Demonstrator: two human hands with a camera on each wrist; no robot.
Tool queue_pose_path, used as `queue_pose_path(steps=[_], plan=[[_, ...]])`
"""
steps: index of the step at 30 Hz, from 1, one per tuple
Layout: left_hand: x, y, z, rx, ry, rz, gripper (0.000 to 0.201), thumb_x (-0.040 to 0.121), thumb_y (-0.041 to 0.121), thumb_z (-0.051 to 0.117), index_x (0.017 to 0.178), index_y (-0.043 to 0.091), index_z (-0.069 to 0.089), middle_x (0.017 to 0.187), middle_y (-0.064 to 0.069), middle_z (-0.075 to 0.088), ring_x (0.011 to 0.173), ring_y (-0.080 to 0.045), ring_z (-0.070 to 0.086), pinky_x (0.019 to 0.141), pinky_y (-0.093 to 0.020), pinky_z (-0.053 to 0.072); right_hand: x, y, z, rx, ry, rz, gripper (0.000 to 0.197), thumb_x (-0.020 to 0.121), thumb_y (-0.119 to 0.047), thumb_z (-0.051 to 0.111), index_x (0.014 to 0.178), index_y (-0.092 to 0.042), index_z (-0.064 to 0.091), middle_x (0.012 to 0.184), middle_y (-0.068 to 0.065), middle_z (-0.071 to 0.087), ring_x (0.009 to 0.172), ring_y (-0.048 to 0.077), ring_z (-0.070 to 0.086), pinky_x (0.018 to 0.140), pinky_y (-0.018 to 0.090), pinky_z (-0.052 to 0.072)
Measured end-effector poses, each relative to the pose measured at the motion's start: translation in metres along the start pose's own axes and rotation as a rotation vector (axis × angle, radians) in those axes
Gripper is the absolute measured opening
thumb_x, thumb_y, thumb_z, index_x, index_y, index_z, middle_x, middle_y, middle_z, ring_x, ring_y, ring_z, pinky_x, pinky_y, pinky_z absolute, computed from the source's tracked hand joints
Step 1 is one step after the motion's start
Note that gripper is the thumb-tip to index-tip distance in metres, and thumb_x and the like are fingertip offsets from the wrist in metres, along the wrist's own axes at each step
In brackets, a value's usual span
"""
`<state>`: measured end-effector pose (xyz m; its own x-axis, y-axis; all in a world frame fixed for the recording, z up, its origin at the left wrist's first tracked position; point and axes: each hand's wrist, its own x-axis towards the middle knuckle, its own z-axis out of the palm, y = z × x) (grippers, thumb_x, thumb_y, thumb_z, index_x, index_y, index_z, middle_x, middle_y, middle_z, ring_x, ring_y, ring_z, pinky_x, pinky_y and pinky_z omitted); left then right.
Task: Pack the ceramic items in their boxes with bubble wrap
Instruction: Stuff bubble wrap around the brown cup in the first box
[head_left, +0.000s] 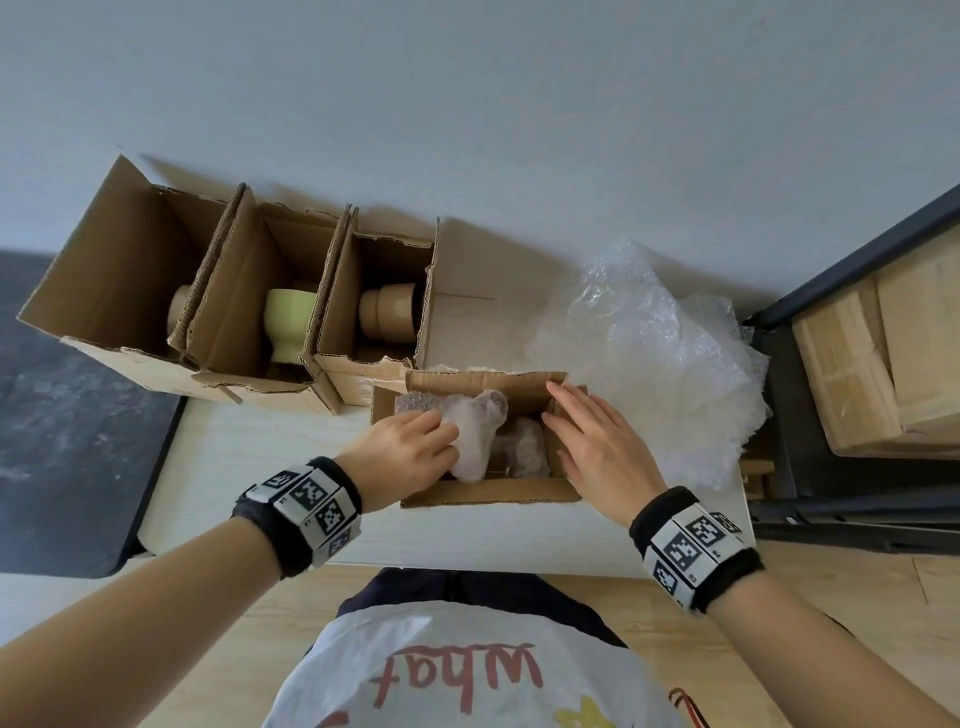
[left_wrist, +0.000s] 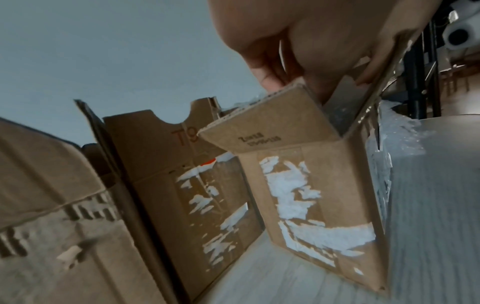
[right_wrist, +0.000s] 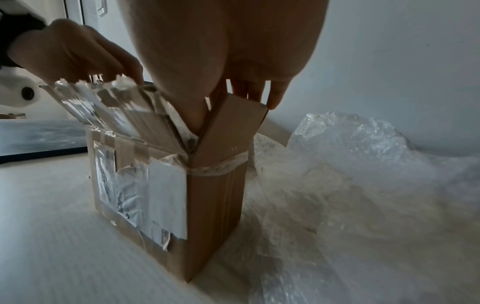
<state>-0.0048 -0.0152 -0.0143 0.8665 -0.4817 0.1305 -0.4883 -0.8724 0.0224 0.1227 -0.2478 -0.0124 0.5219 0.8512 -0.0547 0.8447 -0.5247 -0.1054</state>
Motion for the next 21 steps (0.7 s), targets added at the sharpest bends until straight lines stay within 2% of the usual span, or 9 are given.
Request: queue_pose_path(steps=[3,5,6,8,11,12,14,17,21], plan=[[0.002,0.000,0.004,-0.018,-0.208,-0.022,0.008,0.070,0.018,0.078,0.075,0.019,0.071,0.080,0.003,0.065,0.071,-0.014,0.061,0.066,-0.026,0.054,-0.003,0.000,0.001,-0.019,0.001,0.006,0.037,0.073,-0.008,0.076,0.109,-0.008,0.069,0.129,0.015,0.058,0.118,0.029,0.057,0.106,0.041,0.037],[-0.003,-0.002,0.007,-0.064,-0.406,-0.117,0.013,0.084,0.022,0.063,0.094,0.020,0.071,0.099,0.003,0.065,0.091,-0.015,0.060,0.084,-0.027,0.049,-0.004,-0.001,-0.001,-0.048,0.011,-0.003,0.033,0.067,-0.012,0.081,0.098,-0.010,0.072,0.111,0.011,0.065,0.102,0.027,0.063,0.094,0.039,0.047],[-0.005,-0.003,0.007,-0.128,-0.431,-0.160,0.015,0.087,0.022,0.057,0.097,0.019,0.068,0.102,0.002,0.065,0.094,-0.017,0.060,0.086,-0.028,0.048,-0.004,-0.002,-0.001,-0.057,0.009,-0.007,0.031,0.065,-0.013,0.082,0.095,-0.010,0.072,0.105,0.009,0.065,0.096,0.026,0.063,0.087,0.038,0.050],[-0.008,-0.003,0.006,-0.254,-0.366,-0.267,0.013,0.091,0.025,0.052,0.095,0.018,0.061,0.091,0.001,0.066,0.084,-0.021,0.063,0.077,-0.030,0.050,-0.004,-0.002,-0.001,-0.054,-0.004,-0.008,0.030,0.066,-0.013,0.082,0.094,-0.010,0.071,0.100,0.008,0.065,0.091,0.025,0.063,0.079,0.036,0.052],[-0.001,-0.004,0.009,-0.327,-0.394,-0.408,0.026,0.099,0.035,0.038,0.123,0.027,0.035,0.084,0.001,0.064,0.075,-0.024,0.065,0.063,-0.034,0.051,-0.003,-0.001,0.000,-0.020,-0.049,0.015,0.029,0.072,-0.013,0.078,0.099,-0.008,0.069,0.104,0.009,0.064,0.094,0.025,0.062,0.081,0.035,0.052],[0.003,-0.005,0.012,-0.311,-0.426,-0.413,0.038,0.099,0.037,0.037,0.136,0.032,0.026,0.090,0.000,0.065,0.077,-0.023,0.065,0.066,-0.034,0.052,-0.003,0.000,0.001,-0.007,-0.070,0.025,0.029,0.075,-0.013,0.076,0.102,-0.008,0.068,0.108,0.009,0.063,0.097,0.025,0.061,0.083,0.035,0.051],[0.009,-0.008,0.017,-0.221,-0.487,-0.364,0.053,0.099,0.038,0.040,0.146,0.037,0.016,0.112,-0.002,0.062,0.088,-0.021,0.064,0.072,-0.033,0.054,-0.003,0.001,0.001,0.016,-0.098,0.041,0.028,0.080,-0.015,0.072,0.107,-0.009,0.066,0.114,0.009,0.061,0.102,0.024,0.059,0.086,0.034,0.050],[0.015,-0.007,0.022,-0.171,-0.531,-0.347,0.055,0.097,0.041,0.044,0.146,0.039,0.019,0.131,-0.005,0.044,0.095,-0.021,0.061,0.073,-0.032,0.054,-0.003,0.001,0.001,0.045,-0.101,0.058,0.030,0.079,-0.014,0.072,0.108,-0.008,0.066,0.115,0.009,0.061,0.102,0.025,0.059,0.085,0.035,0.050],[0.020,-0.006,0.027,-0.216,-0.601,-0.400,0.054,0.096,0.037,0.047,0.144,0.040,0.025,0.141,-0.004,0.037,0.110,-0.024,0.056,0.086,-0.035,0.051,-0.004,0.002,0.002,0.080,-0.098,0.069,0.031,0.079,-0.014,0.072,0.109,-0.008,0.065,0.116,0.008,0.060,0.103,0.025,0.058,0.087,0.036,0.050]])
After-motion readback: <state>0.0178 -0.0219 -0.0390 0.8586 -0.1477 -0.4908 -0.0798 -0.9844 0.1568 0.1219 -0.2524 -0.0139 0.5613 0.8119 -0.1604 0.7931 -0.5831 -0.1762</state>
